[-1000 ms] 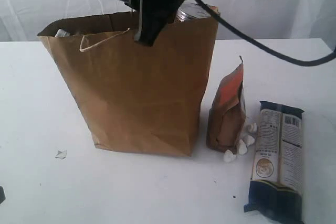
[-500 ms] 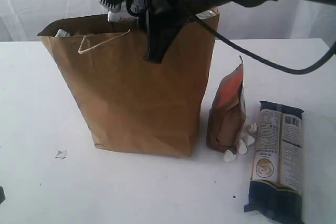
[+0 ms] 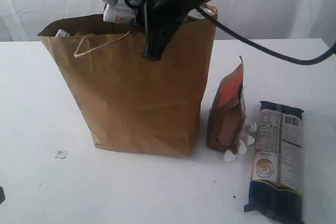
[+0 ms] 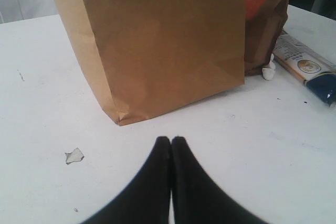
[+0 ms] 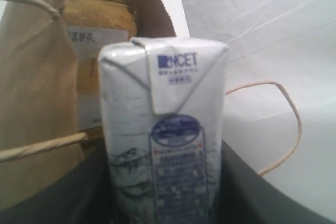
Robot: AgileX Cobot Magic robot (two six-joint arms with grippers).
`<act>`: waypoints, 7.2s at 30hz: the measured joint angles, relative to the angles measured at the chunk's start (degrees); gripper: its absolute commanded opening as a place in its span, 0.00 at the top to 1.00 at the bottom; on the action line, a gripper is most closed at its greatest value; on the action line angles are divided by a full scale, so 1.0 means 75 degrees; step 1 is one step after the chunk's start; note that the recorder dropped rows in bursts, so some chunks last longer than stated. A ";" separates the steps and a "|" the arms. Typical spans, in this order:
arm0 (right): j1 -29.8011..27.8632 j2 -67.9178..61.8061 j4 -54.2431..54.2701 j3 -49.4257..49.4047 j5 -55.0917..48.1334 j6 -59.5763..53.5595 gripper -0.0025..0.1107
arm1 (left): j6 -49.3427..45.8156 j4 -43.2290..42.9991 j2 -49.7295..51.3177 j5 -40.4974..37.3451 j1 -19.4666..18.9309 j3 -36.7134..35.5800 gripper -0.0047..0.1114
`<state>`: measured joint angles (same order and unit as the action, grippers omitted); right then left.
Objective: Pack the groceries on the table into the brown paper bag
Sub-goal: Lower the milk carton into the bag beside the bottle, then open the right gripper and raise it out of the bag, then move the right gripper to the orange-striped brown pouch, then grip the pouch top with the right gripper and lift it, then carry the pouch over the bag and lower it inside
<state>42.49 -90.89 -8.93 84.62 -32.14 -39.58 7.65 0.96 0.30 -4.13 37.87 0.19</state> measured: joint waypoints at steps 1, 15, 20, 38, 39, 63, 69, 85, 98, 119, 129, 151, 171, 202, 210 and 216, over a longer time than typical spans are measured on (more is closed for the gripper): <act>0.0000 0.0000 0.0141 0.0004 -0.0030 -0.0189 0.98 | 0.0000 0.0000 0.0000 0.0000 0.0000 0.0000 0.96; -0.0014 -0.0123 0.0647 0.0203 -0.0300 -0.0847 0.46 | 0.0000 0.0000 0.0000 0.0000 0.0000 0.0000 0.96; -0.0014 -0.0123 0.0690 0.0250 -0.0230 -0.0730 0.46 | 0.0000 0.0000 0.0000 0.0000 0.0000 0.0000 0.96; 0.0029 0.0091 0.0530 0.0266 -0.0514 0.0095 0.46 | 0.0000 0.0000 0.0000 0.0000 0.0000 0.0000 0.96; 0.0029 0.0188 0.0426 0.0266 -0.0514 0.0294 0.46 | 0.0000 0.0000 0.0000 0.0000 0.0000 0.0000 0.96; 0.0044 0.4376 -0.2299 -0.1114 -0.1323 0.6991 0.46 | 0.0000 0.0000 0.0000 0.0000 0.0000 0.0000 0.96; 0.0044 0.5418 -0.3115 -0.1979 -0.2514 0.9111 0.46 | 0.0000 0.0000 0.0000 0.0000 0.0000 0.0000 0.96; -0.0121 0.5159 -0.3986 -0.3876 -0.3025 1.2384 0.46 | 0.0000 0.0000 0.0000 0.0000 0.0000 0.0000 0.96; -0.1283 0.3103 -0.3532 -0.3983 -0.1560 1.2921 0.46 | 0.0000 0.0000 0.0000 0.0000 0.0000 0.0000 0.96; -0.1966 0.0583 -0.3203 -0.3983 0.0674 1.2478 0.47 | 0.0000 0.0000 0.0000 0.0000 0.0000 0.0000 0.96; -0.2059 0.0207 -0.3180 -0.3983 0.1188 1.2395 0.98 | 0.0000 0.0000 0.0000 0.0000 0.0000 0.0000 0.96; -0.1990 0.3940 -0.3103 -0.2625 0.3273 0.6925 0.98 | 0.0000 0.0000 0.0000 0.0000 0.0000 0.0000 0.96; -0.1046 0.1271 -0.3073 -0.1166 0.4372 0.4986 0.98 | 0.0000 0.0000 0.0000 0.0000 0.0000 0.0000 0.96; 0.0364 0.0919 -0.3022 -0.0855 0.2511 0.4678 0.98 | 0.0000 0.0000 0.0000 0.0000 0.0000 0.0000 0.96; 0.0721 0.1461 -0.2351 -0.0795 0.0878 0.4535 0.98 | 0.0000 0.0000 0.0000 0.0000 0.0000 0.0000 0.96; 0.0828 0.1634 -0.0162 -0.0790 0.0161 0.2646 0.98 | 0.0000 0.0000 0.0000 0.0000 0.0000 0.0000 0.96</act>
<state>48.70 -78.63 -10.14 78.70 -30.93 -19.73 7.65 0.96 0.30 -4.13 37.87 0.19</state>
